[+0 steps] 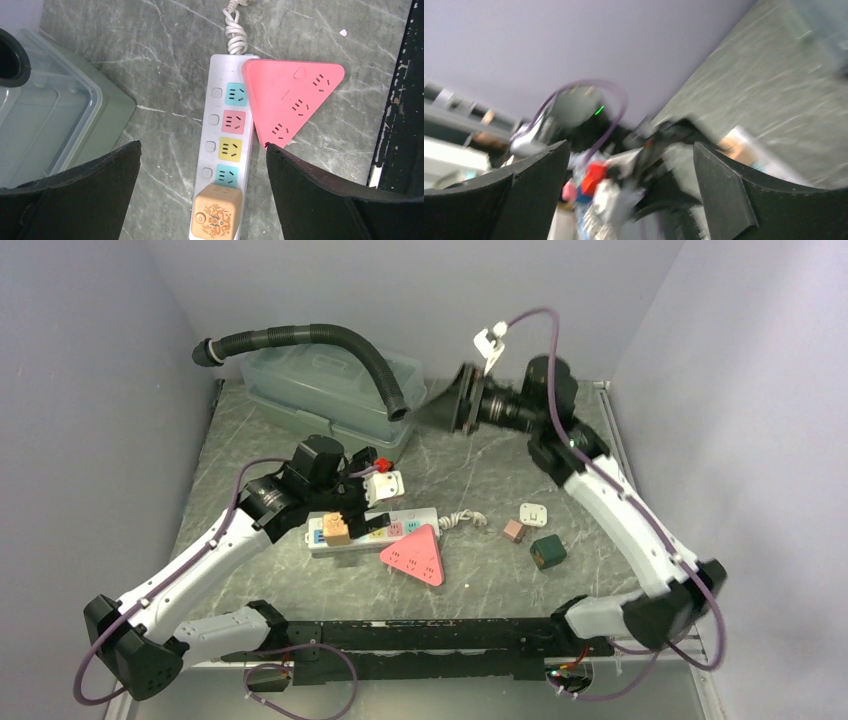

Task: Insert the plug
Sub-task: Pick up the plug from the center of the board.

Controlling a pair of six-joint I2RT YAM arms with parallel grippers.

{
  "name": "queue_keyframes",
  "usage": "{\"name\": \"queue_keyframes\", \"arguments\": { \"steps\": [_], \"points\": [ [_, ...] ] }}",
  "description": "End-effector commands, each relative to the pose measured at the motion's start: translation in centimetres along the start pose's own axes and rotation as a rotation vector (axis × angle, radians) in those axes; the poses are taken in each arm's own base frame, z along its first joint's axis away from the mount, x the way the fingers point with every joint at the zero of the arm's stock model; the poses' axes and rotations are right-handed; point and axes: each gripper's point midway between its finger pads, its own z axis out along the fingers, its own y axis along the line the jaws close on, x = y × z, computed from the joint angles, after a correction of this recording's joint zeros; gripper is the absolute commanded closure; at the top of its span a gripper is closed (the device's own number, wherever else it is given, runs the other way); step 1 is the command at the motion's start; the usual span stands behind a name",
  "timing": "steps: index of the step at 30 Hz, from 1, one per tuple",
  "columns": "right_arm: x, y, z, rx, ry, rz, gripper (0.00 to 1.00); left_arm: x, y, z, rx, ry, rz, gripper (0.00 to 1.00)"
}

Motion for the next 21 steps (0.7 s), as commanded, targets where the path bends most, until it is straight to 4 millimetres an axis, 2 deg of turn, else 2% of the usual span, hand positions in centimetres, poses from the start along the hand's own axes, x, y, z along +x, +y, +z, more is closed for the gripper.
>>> {"name": "queue_keyframes", "arguments": {
  "steps": [1, 2, 3, 4, 5, 6, 7, 9, 11, 13, 14, 15, 16, 17, 21],
  "points": [
    [-21.7, -11.6, -9.6, 0.67, -1.008, -0.052, 0.0, -1.6, 1.5, -1.2, -0.082, -0.047, 0.004, 0.0],
    [-24.1, -12.8, -13.1, 0.791, -1.218, -0.039, 0.0, -1.6, 1.4, -1.3, -0.081, -0.049, 0.005, 0.0],
    [-25.3, -13.8, -14.1, 0.842, -1.31, -0.03, 0.0, -1.6, 1.4, -1.3, -0.085, -0.052, 0.004, 0.0],
    [-25.8, -15.2, -16.6, 1.17, -1.213, -0.328, 0.0, -1.6, 1.5, -1.4, -0.09, -0.054, 0.002, 0.0],
    [-25.7, -16.5, -20.3, 1.684, -0.766, -0.834, 0.0, -1.7, 1.6, -1.4, -0.094, -0.054, 0.003, 0.0],
    [-25.9, -17.0, -21.6, 1.824, -0.681, -0.877, 0.0, -1.8, 1.6, -1.4, -0.097, -0.055, 0.003, 0.0],
    [-25.9, -17.3, -22.2, 1.867, -0.667, -0.885, 0.0, -1.8, 1.8, -1.5, -0.102, -0.054, 0.004, 0.0],
    [-25.5, -17.4, -22.4, 1.825, -0.695, -0.882, 0.0, -1.8, 1.9, -1.6, -0.108, -0.051, 0.0, 0.0],
    [-24.9, -17.1, -22.1, 1.706, -0.727, -0.851, 0.02, -1.7, 1.7, -1.6, -0.103, -0.051, 0.0, 0.0],
    [-24.1, -17.2, -21.0, 1.578, -0.708, -0.841, 0.17, -1.7, 1.6, -1.6, -0.101, -0.06, -0.004, 0.0],
    [-23.6, -17.2, -20.2, 1.516, -0.684, -0.845, 0.31, -1.7, 1.5, -1.6, -0.102, -0.062, -0.005, 0.0],
    [-23.2, -17.1, -19.6, 1.466, -0.667, -0.844, 0.52, -1.7, 1.5, -1.7, -0.102, -0.063, -0.006, 0.0],
    [-22.4, -17.4, -18.8, 1.415, -0.624, -0.837, 0.83, -1.7, 1.4, -1.6, -0.099, -0.063, -0.005, 0.0],
    [-21.9, -17.3, -18.2, 1.372, -0.606, -0.828, 1.0, -1.6, 1.5, -1.6, -0.101, -0.062, -0.008, 0.0],
    [-18.7, -17.3, -15.9, 1.188, -0.533, -0.736, 1.0, -1.6, 1.4, -1.6, -0.095, -0.063, -0.019, 0.0]
  ]
}}
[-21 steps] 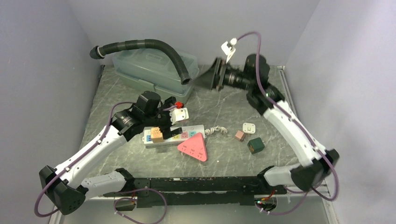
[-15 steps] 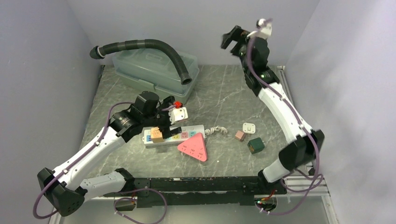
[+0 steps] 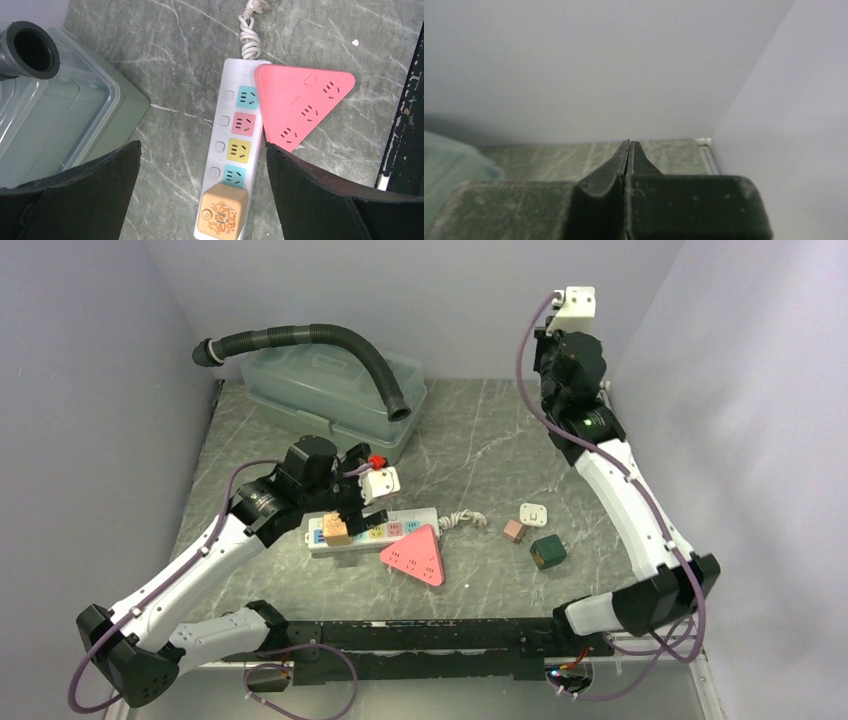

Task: Insert the plug
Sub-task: Pick up the plug from the center of the board.

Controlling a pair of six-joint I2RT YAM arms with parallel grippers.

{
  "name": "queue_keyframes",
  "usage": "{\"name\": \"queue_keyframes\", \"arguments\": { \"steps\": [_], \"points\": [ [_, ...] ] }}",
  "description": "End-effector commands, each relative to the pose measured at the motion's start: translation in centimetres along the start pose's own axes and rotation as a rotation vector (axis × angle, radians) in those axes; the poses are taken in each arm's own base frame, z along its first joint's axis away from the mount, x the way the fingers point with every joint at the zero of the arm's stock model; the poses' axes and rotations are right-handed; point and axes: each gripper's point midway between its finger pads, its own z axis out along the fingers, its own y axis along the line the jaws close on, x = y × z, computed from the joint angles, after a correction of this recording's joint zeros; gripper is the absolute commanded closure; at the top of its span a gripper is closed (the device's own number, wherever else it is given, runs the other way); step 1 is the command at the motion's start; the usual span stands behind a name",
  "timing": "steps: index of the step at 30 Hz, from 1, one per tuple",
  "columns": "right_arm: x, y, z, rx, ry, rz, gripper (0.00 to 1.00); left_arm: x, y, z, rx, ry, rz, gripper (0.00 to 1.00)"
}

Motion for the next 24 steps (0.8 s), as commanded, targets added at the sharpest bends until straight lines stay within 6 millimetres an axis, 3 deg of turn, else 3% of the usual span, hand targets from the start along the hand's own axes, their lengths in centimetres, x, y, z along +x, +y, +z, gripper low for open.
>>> {"name": "queue_keyframes", "arguments": {
  "steps": [1, 5, 9, 13, 19, 22, 24],
  "points": [
    [1.9, 3.8, -3.3, -0.26, 0.073, 0.125, 1.0, -1.0, 0.3, -0.4, -0.016, -0.043, -0.011, 0.0],
    [7.6, 6.8, -7.9, -0.433, 0.225, 0.25, 1.0, -0.2, -0.3, 0.1, 0.015, -0.031, 0.017, 0.0],
    [15.2, 9.5, -14.0, -0.556, 0.382, 0.351, 1.0, 1.6, -1.3, 1.2, 0.064, 0.0, 0.07, 0.0],
    [21.6, 12.0, -20.7, -0.61, 0.529, 0.401, 0.99, 3.5, -2.3, 2.2, 0.119, 0.026, 0.122, 0.0],
    [26.4, 14.1, -29.0, -0.748, 0.662, 0.503, 0.53, 6.7, -4.1, 3.5, 0.194, 0.076, 0.183, 0.01],
    [26.8, 15.0, -31.4, -0.848, 0.66, 0.562, 0.29, 7.7, -4.8, 4.0, 0.216, 0.077, 0.21, 0.01],
    [27.4, 15.4, -32.3, -0.889, 0.662, 0.584, 0.23, 8.2, -5.3, 4.3, 0.24, 0.077, 0.229, 0.01]
  ]
}}
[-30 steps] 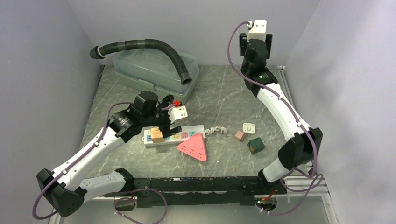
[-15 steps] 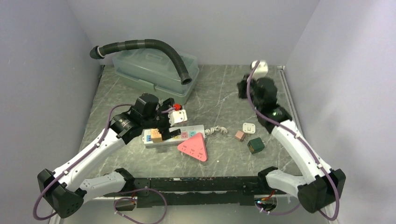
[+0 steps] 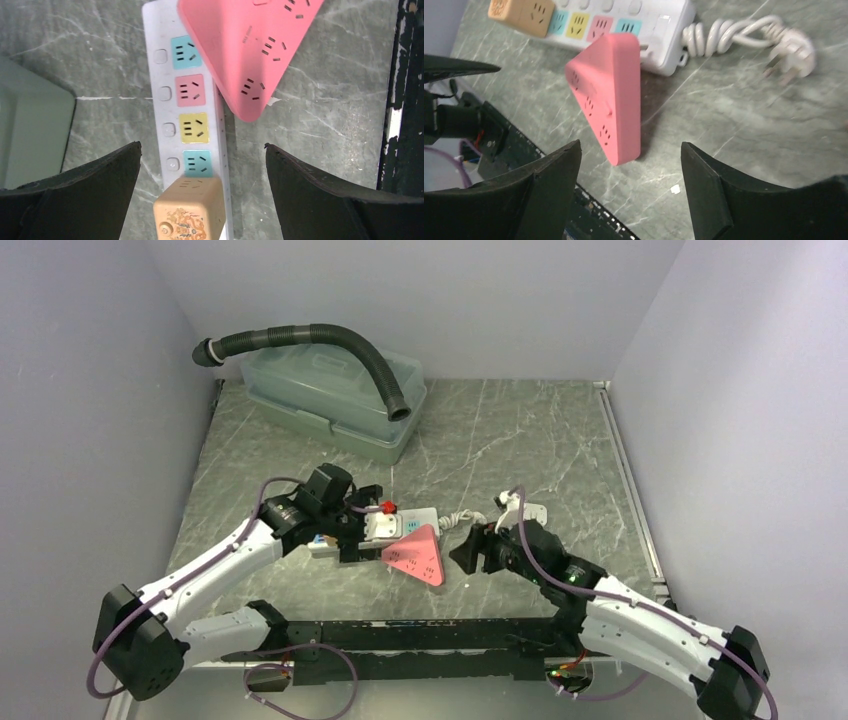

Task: Insert the plug
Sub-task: Pick up the plug from the center of the board.

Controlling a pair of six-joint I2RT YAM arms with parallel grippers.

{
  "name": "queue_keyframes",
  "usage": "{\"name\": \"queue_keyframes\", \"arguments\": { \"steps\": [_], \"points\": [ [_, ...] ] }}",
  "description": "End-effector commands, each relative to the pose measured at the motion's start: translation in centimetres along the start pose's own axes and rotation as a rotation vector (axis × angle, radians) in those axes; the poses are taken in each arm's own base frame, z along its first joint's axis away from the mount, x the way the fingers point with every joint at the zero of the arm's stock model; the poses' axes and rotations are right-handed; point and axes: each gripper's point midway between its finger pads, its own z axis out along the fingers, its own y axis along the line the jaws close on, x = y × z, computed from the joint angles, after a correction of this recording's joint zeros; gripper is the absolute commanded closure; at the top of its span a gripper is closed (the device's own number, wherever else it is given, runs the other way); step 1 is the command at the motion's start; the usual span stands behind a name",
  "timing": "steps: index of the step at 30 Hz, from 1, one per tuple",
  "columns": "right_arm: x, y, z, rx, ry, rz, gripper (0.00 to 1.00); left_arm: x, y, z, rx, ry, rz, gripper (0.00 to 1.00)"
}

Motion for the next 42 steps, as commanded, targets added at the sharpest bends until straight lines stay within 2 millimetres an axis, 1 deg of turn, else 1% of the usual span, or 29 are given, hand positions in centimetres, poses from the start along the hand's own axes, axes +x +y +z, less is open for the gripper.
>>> {"name": "queue_keyframes", "arguments": {
  "steps": [1, 4, 9, 12, 14, 20, 23, 25, 28, 31, 34, 35, 36, 37, 38, 42],
  "points": [
    [-0.2, 2.9, 0.2, -0.164, -0.073, 0.092, 0.23, -0.3, -0.2, 1.0, 0.032, -0.049, 0.103, 0.02],
    [0.8, 2.6, 1.3, -0.149, -0.058, 0.066, 0.23, 0.5, -0.6, 1.8, 0.036, -0.055, 0.154, 0.03],
    [2.0, 3.3, 3.5, -0.139, 0.005, 0.04, 0.23, 1.4, -0.7, 3.0, 0.035, -0.044, 0.176, 0.05],
    [2.2, 3.5, 4.4, -0.148, 0.0, 0.039, 0.23, 1.8, -1.0, 3.5, 0.044, -0.043, 0.187, 0.06],
    [2.3, 3.5, 4.8, -0.153, -0.007, 0.039, 0.23, 2.0, -1.7, 3.9, 0.065, -0.048, 0.206, 0.07],
    [3.5, 2.8, 6.4, -0.147, 0.0, 0.039, 0.23, 2.5, -4.0, 4.8, 0.135, -0.069, 0.256, 0.15],
    [3.9, 2.8, 7.0, -0.143, 0.013, 0.035, 0.23, 2.8, -4.9, 5.0, 0.152, -0.081, 0.278, 0.18],
    [4.2, 2.8, 7.3, -0.137, 0.026, 0.032, 0.23, 3.0, -5.2, 5.3, 0.15, -0.084, 0.285, 0.2],
    [4.4, 2.8, 7.5, -0.137, 0.031, 0.031, 0.23, 3.1, -5.1, 6.0, 0.137, -0.073, 0.265, 0.24],
    [4.2, 3.1, 7.6, -0.145, 0.023, 0.031, 0.23, 3.6, -5.2, 6.6, 0.148, -0.052, 0.239, 0.28],
    [3.9, 3.4, 7.8, -0.15, 0.016, 0.032, 0.23, 3.5, -5.3, 6.9, 0.152, -0.056, 0.233, 0.33],
    [4.5, 3.3, 7.7, -0.232, 0.032, -0.31, 0.34, 3.5, -5.4, 7.0, 0.153, -0.058, 0.231, 0.35],
    [5.4, 5.3, 7.1, -0.282, 0.104, -0.047, 0.55, 3.5, -5.6, 7.0, 0.158, -0.059, 0.232, 0.38],
    [5.6, 5.5, 7.0, -0.294, 0.114, -0.033, 0.6, 3.6, -5.7, 7.0, 0.161, -0.058, 0.229, 0.4],
    [5.7, 5.6, 7.0, -0.299, 0.117, -0.034, 0.62, 3.5, -5.8, 7.0, 0.162, -0.058, 0.226, 0.41],
    [6.3, 5.4, 7.3, -0.3, 0.135, -0.037, 0.63, 3.0, -6.5, 7.0, 0.178, -0.067, 0.21, 0.44]
  ]
}}
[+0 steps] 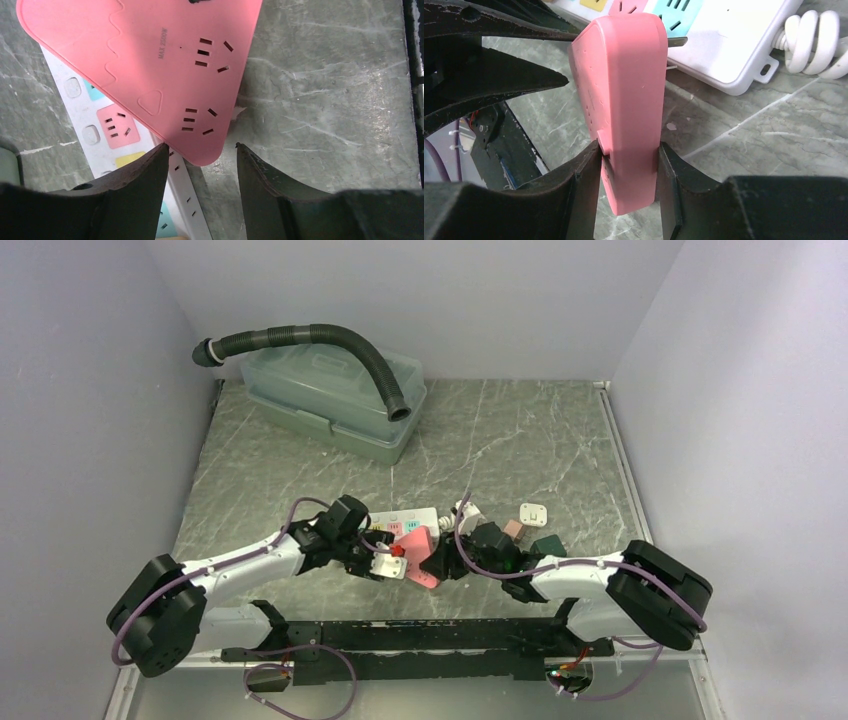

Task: Insert the plug
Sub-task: Pick up the plug from the center of the board.

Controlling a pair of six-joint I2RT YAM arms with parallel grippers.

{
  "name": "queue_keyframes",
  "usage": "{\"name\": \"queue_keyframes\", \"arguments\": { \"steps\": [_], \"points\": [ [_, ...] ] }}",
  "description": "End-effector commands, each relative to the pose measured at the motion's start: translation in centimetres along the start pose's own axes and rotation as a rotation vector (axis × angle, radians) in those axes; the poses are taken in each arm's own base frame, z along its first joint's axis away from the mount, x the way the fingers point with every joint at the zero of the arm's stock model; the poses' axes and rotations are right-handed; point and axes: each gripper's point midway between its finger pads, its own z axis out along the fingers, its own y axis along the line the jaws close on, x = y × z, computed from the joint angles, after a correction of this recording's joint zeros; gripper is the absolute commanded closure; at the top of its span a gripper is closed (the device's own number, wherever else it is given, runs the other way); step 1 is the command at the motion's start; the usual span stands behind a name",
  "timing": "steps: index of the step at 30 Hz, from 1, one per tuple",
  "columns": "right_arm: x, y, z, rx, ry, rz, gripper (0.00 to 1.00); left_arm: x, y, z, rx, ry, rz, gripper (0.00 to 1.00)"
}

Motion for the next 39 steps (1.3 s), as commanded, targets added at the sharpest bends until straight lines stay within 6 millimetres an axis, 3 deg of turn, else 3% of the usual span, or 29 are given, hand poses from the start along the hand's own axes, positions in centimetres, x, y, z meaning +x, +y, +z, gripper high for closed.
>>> {"name": "queue_keyframes", "arguments": {
  "steps": [1, 5, 8, 10, 11, 13, 15, 18, 24, 30, 34, 39],
  "points": [
    [-0.2, 1.7, 0.5, -0.083, 0.011, -0.016, 0.64, -2.2, -1.0, 0.3, 0.032, -0.075, -0.005, 0.44],
    [-0.1, 1.3, 0.5, -0.081, 0.017, -0.026, 0.59, -2.9, -1.9, 0.0, 0.052, -0.087, -0.031, 0.46],
    [-0.7, 1.2, 0.1, -0.098, 0.007, -0.042, 0.78, -3.6, -1.7, -0.4, 0.032, -0.093, -0.068, 0.44],
    [-1.1, 1.3, -0.2, -0.097, 0.004, -0.068, 0.97, -4.0, -0.6, -1.0, -0.004, -0.077, -0.115, 0.29],
    [-1.3, 1.2, -0.4, -0.089, 0.006, -0.081, 1.0, -4.3, -0.1, -1.4, -0.018, -0.064, -0.148, 0.23],
    [-1.6, 1.2, -0.9, -0.082, 0.009, -0.116, 1.0, -5.8, 2.2, -2.8, -0.075, -0.066, -0.199, 0.07],
    [-1.6, 0.9, -1.3, -0.071, 0.023, -0.129, 1.0, -7.2, 3.8, -4.1, -0.122, -0.091, -0.232, 0.01],
    [-1.8, 1.1, -1.7, -0.116, 0.044, -0.115, 1.0, -8.6, 4.8, -5.4, -0.154, -0.131, -0.226, 0.0],
    [-3.5, 1.6, -2.3, -0.245, 0.126, -0.044, 1.0, -7.4, 4.0, -4.7, -0.162, -0.121, -0.135, 0.0],
    [-3.6, 3.2, -2.4, -0.337, 0.213, -0.034, 1.0, -8.6, 6.5, -5.1, -0.244, -0.153, -0.117, 0.01],
    [-3.3, 2.9, -1.9, -0.345, 0.262, -0.006, 1.0, -8.5, 7.6, -4.5, -0.275, -0.155, -0.063, 0.07],
    [-3.3, 1.0, -1.3, -0.275, 0.243, 0.035, 1.0, -8.3, 8.4, -3.1, -0.272, -0.152, -0.047, 0.14]
  ]
}}
